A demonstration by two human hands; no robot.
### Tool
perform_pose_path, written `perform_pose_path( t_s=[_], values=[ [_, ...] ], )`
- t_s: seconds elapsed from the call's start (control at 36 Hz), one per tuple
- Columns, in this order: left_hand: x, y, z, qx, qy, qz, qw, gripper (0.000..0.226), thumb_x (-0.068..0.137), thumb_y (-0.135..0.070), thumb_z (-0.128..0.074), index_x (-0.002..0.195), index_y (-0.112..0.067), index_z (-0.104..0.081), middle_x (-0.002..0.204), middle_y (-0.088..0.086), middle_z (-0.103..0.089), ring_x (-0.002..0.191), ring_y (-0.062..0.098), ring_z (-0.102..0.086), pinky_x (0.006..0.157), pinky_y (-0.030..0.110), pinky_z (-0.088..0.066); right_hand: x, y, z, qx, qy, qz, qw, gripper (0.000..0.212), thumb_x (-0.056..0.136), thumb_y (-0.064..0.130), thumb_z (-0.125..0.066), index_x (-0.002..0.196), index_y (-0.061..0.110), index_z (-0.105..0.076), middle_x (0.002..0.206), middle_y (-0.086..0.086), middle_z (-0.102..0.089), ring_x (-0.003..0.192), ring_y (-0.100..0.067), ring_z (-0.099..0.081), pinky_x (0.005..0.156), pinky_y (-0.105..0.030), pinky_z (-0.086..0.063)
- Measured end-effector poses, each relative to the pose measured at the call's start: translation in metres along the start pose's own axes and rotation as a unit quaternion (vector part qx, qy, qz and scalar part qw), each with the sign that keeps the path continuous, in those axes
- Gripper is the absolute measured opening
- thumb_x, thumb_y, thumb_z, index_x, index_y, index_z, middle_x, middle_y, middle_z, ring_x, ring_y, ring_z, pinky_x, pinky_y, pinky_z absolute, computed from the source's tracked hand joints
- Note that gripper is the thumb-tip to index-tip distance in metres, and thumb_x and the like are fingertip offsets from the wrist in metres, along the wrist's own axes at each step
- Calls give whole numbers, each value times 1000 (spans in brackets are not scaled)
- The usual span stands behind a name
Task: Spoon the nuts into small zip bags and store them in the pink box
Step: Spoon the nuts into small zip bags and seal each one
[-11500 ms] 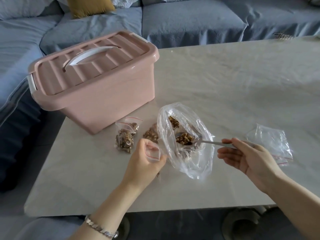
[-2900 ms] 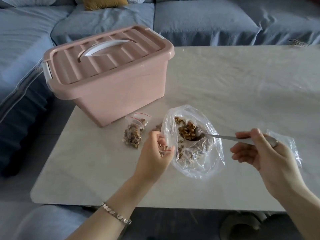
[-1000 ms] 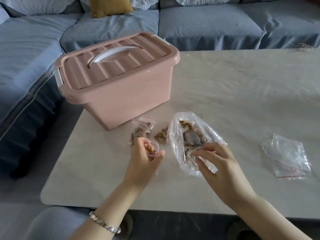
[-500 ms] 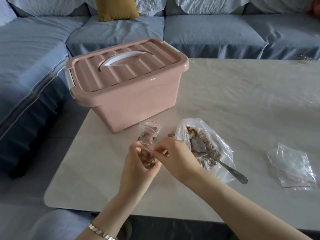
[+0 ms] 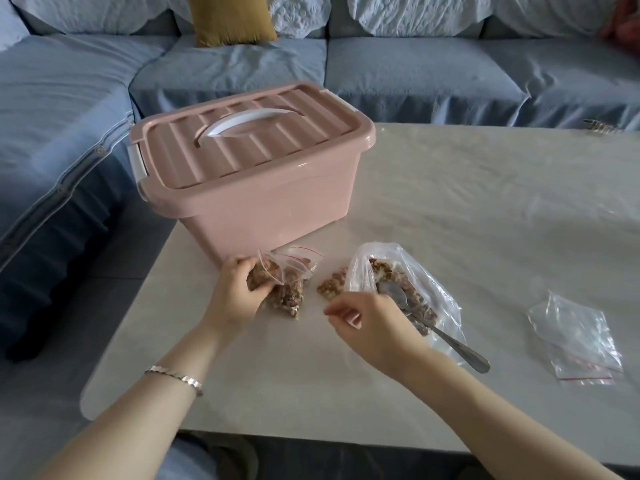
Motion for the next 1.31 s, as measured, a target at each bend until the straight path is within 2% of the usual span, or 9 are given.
perform_pose_path(
  t_s=[0.08, 0.28, 0.42, 0.53, 0.64, 0.81, 1.06, 1.19, 1.31],
  values=[
    [-1, 2, -4, -56, 33, 29, 997, 26, 80, -5, -69, 102, -16, -63, 101, 13, -62, 94, 24, -58, 90, 32, -44, -9, -11, 4, -7, 3, -19, 1000, 16, 87, 17, -59, 96, 21, -70, 79, 17, -60, 77, -3, -57, 80, -26, -50],
    [-21, -5, 3, -19, 3, 84, 996, 62, 82, -8, -67, 138, -10, -40, 135, 8, -51, 125, 21, -46, 96, 20, -31, -27, -27, 27, -18, -9, -22, 1000, 15, 88, 22, -59, 97, 26, -70, 82, 17, -64, 78, 4, -58, 75, -8, -43],
    [-43, -53, -1, 32, -74, -64, 995, 50, 77, -13, -59, 125, -2, -49, 121, 13, -54, 113, 27, -49, 97, 31, -36, -51, -50, 59, -19, -61, -23, 998, 14, 84, 16, -65, 90, 27, -72, 79, 22, -64, 80, 2, -58, 70, -10, -45],
    [-54, -94, -23, 15, -34, -182, 983, 39, 78, -22, -50, 113, -5, -53, 106, 7, -58, 101, 16, -50, 92, 24, -37, -72, -80, 98, -45, -163, -53, 984, 15, 83, 7, -64, 90, 19, -71, 81, 23, -60, 72, -5, -60, 68, -5, -43],
    [-56, -117, -48, 10, -3, -188, 982, 26, 77, -1, -66, 103, -3, -62, 93, 1, -60, 90, 8, -49, 89, 11, -35, -94, -138, 137, -100, -264, -158, 946, 16, 85, 8, -61, 99, 11, -68, 96, 1, -64, 81, -16, -58, 68, -12, -37],
    [-62, -139, -66, 15, 65, -198, 978, 5, 82, -9, -64, 86, -11, -65, 80, -7, -63, 74, 11, -59, 69, 24, -50, -119, -216, 149, -226, -116, -362, 897, 45, 80, 41, -64, 118, 18, -57, 129, -5, -50, 119, -27, -44, 93, -36, -39],
    [-67, -140, -68, 15, 105, -152, 983, 10, 81, -5, -64, 86, -13, -64, 80, -9, -63, 72, 14, -60, 66, 35, -52, -130, -223, 150, -242, -188, -311, 900, 18, 88, 22, -58, 86, 11, -71, 101, -3, -65, 96, -25, -58, 70, -29, -42],
    [-67, -148, -70, 0, 97, -153, 983, 11, 81, -4, -65, 86, -14, -64, 76, -13, -60, 69, 9, -56, 65, 33, -52, -131, -219, 152, -256, -245, -275, 894, 12, 86, 12, -61, 85, 4, -70, 106, -10, -67, 103, -33, -57, 86, -37, -34],
    [-68, -160, -73, -12, 92, -183, 979, 8, 80, -15, -60, 86, -14, -65, 76, -11, -62, 72, 5, -57, 64, 17, -47, -134, -223, 150, -225, -200, -356, 885, 19, 88, 23, -58, 101, 11, -65, 115, -11, -58, 108, -32, -49, 85, -36, -37]
  ],
)
Point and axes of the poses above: each hand's wrist, its own x-axis towards the middle knuckle, its own z-axis out of the back of the hand, y = z × x, the point moved 5 cm from there along x, towards the middle knuckle
